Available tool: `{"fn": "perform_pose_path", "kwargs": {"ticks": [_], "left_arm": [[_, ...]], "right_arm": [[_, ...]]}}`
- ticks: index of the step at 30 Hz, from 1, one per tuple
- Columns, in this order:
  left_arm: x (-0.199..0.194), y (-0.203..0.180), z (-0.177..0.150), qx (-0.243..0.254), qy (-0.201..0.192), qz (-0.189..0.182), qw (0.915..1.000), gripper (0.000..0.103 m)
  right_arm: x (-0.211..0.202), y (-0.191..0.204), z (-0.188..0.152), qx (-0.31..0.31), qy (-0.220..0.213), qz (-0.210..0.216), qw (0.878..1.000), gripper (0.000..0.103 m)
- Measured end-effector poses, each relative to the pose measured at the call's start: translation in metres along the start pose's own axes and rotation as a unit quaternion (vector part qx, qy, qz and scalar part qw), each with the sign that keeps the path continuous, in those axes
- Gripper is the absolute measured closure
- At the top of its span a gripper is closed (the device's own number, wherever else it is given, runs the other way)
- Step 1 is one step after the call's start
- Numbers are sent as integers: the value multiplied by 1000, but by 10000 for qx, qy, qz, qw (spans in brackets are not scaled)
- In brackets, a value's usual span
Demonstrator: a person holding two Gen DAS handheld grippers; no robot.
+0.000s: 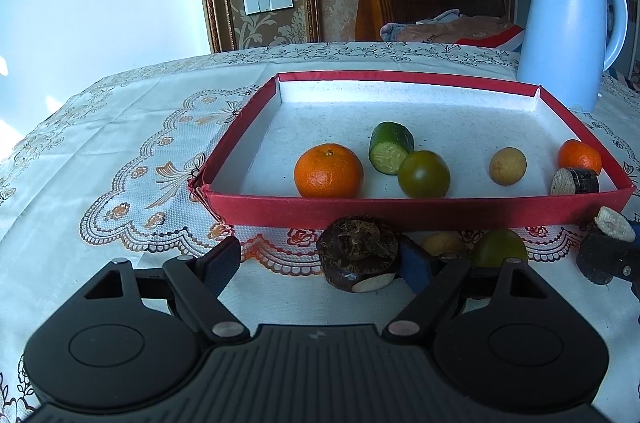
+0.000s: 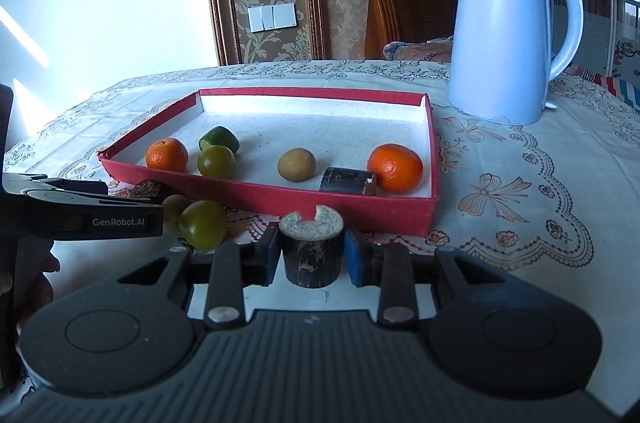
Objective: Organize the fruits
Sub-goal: 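Close the left gripper on the dark brown fruit while the right gripper carries the eggplant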
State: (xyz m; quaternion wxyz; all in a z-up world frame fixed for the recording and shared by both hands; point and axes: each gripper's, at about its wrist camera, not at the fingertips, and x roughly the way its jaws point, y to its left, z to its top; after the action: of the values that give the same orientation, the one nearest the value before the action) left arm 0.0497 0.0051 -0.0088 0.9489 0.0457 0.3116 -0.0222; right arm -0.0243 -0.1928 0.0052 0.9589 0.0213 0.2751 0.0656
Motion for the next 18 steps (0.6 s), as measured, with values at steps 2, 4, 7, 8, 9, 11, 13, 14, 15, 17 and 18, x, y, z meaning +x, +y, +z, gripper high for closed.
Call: {"fn": "perform_pose_path", "kwargs": {"ticks": [2,4,7,8,9,11,13,14,15,17,18], "left_arm": [[0,0,0,-9,9,-10,10000,19],[0,0,0,-10,11,-12,10000,20],[0,1,0,-30,12,-34,10000,20],[0,1,0,-44,8,-59,10000,20],[0,2,0,-62,4,-86,9999,20],[-1,3,0,-99,-8,-110,9999,20],[-2,5,0,-151,-59,-126,9998,22],[-4,6,0,-175,-97,-115,9997,26],[-5,6,0,-198,-130,-103,9997,26],[-6,7,0,-216,-181,-119,9995,27],[-6,6,0,-212,-201,-107,9995,27]], "right_arm": [[3,2,0,-31,71,-48,10000,72],[6,3,2,-65,149,-83,9998,72],[9,9,3,-204,200,-180,9994,72],[9,10,3,-248,202,-212,9993,72],[8,12,3,-282,189,-225,9992,72],[7,12,3,-286,152,-209,9993,72],[4,10,2,-237,64,-201,9995,72],[1,9,2,-214,-5,-173,9996,72],[-1,8,1,-175,-42,-149,9997,72],[-5,6,-1,-126,-116,-103,9998,72],[-7,5,-1,-100,-162,-57,9998,72]]}}
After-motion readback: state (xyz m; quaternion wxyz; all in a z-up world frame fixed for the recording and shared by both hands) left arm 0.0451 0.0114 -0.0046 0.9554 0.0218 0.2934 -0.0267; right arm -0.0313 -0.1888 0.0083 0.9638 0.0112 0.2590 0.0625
